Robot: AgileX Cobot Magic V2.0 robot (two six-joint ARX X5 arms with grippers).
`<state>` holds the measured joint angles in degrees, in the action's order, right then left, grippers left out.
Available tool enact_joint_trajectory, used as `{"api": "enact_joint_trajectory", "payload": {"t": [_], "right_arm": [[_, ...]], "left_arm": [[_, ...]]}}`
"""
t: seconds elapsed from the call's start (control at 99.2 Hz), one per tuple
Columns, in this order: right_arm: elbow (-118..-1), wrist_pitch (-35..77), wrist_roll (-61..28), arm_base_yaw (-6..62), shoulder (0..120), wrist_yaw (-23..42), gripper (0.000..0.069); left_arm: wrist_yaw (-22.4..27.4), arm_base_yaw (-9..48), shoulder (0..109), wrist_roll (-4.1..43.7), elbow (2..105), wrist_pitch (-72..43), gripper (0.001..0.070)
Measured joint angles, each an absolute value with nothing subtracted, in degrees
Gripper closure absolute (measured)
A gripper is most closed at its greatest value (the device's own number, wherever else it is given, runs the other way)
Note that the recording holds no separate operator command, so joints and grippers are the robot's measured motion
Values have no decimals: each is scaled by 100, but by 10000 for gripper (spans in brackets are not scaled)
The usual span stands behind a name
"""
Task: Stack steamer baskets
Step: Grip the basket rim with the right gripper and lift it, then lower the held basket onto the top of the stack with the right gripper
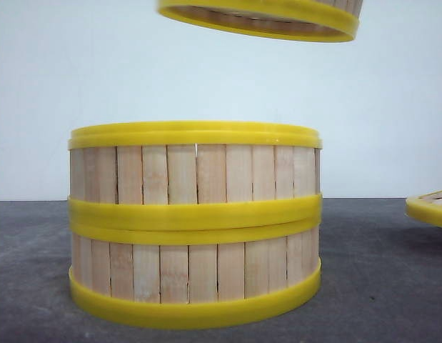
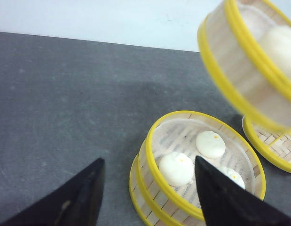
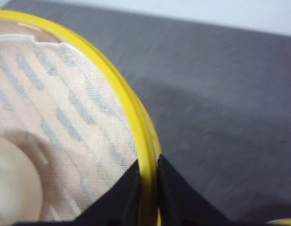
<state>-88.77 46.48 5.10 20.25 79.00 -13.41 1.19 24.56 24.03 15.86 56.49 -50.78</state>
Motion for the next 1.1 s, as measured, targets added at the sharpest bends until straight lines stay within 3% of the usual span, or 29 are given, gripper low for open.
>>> {"api": "enact_joint_trajectory", "payload": {"t": [0.312,1.099], "right_arm": [[-8873,4956,266,2856,8256,-1315,662],[-8873,5059,113,3186,9105,-978,662]], "left_arm": [[119,2456,2403,1559,5649,-5078,353],[119,2456,2403,1463,5649,-5078,353]]}}
